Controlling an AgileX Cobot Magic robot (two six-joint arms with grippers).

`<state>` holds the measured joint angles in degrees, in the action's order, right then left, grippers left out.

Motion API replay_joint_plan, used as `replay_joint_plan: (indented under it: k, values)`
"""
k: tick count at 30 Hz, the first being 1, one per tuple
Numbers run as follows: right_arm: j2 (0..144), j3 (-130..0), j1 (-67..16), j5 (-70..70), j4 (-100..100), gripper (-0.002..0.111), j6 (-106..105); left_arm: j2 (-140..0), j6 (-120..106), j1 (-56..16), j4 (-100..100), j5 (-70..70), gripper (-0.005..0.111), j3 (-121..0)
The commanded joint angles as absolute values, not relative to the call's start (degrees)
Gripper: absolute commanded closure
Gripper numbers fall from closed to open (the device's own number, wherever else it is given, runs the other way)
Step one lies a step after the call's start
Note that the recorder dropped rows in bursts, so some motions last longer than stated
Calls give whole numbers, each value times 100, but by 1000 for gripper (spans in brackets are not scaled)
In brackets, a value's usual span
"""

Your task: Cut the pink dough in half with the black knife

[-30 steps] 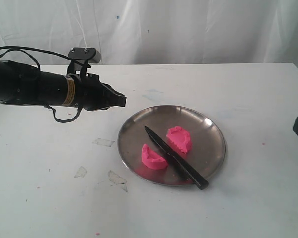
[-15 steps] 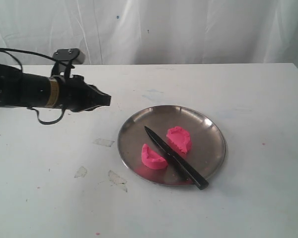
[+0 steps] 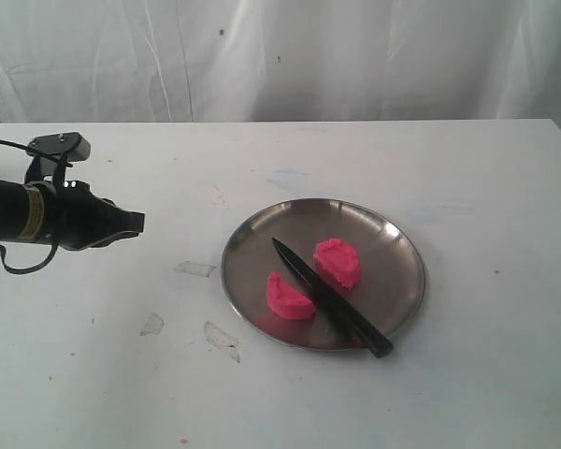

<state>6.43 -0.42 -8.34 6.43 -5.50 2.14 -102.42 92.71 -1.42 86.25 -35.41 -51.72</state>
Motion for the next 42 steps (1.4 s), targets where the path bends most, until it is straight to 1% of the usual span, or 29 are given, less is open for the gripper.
replay_joint_plan:
  k: [1,8,13,17,23,28,32,37,42]
  values:
    - [374,0,-796,983,-561,69,385,-10154,9270,-125,8707,-3564,107,-5129]
    - [0,0,-796,1625,-551,69,385,-10154,9270,-125,8716,-3780,107,-5129]
    - [0,0,-796,1661,-551,69,385,-10063,9270,-125,8649,-3696,107,-5129]
    - [0,0,-796,1661,-562,69,385,-9570,9270,-125,8083,-3420,107,-5129]
    - [0,0,-796,1661,-562,69,385,-8466,9270,-125,7496,-3662,107,-5129]
    - [0,0,-796,1661,-562,69,385,-8068,9270,-125,7484,-4091,107,-5139]
    - [0,0,-796,1661,-562,69,412,-8045,9270,-125,7484,-4328,107,-5139]
    - [0,0,-796,1661,-582,69,513,-7867,9270,-125,7668,-4187,107,-5139]
    - [0,0,-796,1661,-582,69,513,-7161,9270,-125,8058,-3978,107,-5139]
